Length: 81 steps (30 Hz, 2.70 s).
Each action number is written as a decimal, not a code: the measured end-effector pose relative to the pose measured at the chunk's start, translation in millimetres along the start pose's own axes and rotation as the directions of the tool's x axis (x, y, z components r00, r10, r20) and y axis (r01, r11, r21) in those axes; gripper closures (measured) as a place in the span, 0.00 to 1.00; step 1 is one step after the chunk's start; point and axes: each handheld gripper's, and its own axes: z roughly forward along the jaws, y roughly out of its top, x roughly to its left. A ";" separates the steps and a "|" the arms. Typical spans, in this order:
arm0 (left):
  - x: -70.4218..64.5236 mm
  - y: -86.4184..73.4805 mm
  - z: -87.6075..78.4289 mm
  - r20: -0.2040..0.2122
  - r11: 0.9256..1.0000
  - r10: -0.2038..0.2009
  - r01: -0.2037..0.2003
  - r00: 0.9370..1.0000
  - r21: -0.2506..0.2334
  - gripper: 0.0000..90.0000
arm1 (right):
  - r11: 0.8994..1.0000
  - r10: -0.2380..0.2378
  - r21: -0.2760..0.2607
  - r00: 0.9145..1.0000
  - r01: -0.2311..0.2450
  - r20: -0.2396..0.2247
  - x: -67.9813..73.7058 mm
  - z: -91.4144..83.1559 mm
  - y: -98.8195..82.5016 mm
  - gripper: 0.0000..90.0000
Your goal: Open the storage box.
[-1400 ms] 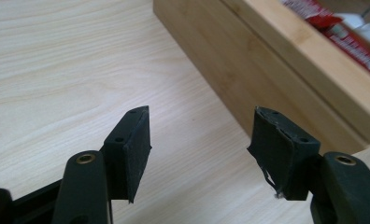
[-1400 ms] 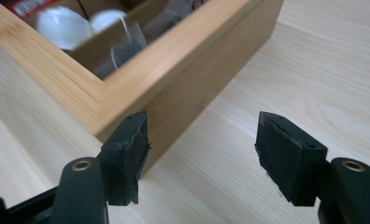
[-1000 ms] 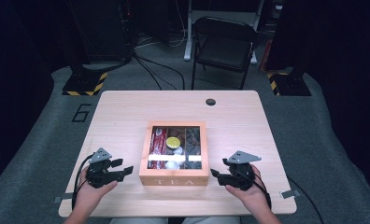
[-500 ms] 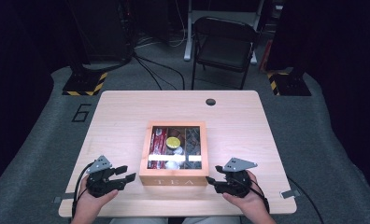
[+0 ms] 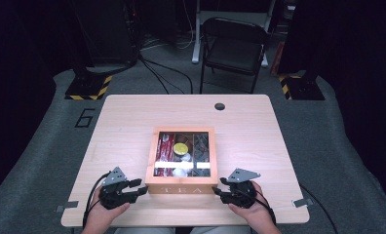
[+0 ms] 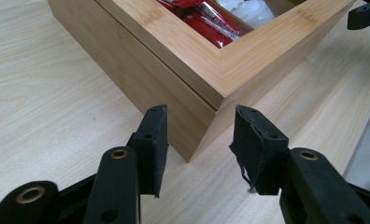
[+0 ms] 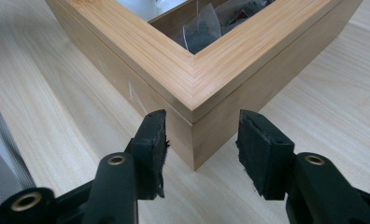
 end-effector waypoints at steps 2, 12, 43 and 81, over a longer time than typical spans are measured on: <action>-1.0 0.9 1.5 -0.007 1.000 0.008 -0.008 1.000 0.001 0.64 | 1.000 -0.002 -0.003 1.000 0.002 0.002 -0.1 -0.4 0.5 0.61; -6.8 4.0 9.5 -0.008 0.998 0.054 -0.054 0.999 0.029 0.67 | 1.000 -0.018 -0.024 1.000 0.018 -0.017 0.4 0.9 2.7 0.65; -12.4 19.1 -2.8 -0.009 0.998 0.027 -0.028 1.000 -0.048 0.67 | 0.998 0.035 -0.059 0.999 -0.037 -0.035 0.8 -8.7 15.6 0.67; 3.2 85.4 -21.5 -0.018 0.997 -0.012 0.011 1.000 -0.082 0.61 | 0.993 0.045 -0.104 0.998 -0.050 -0.048 -20.7 -39.3 78.8 0.64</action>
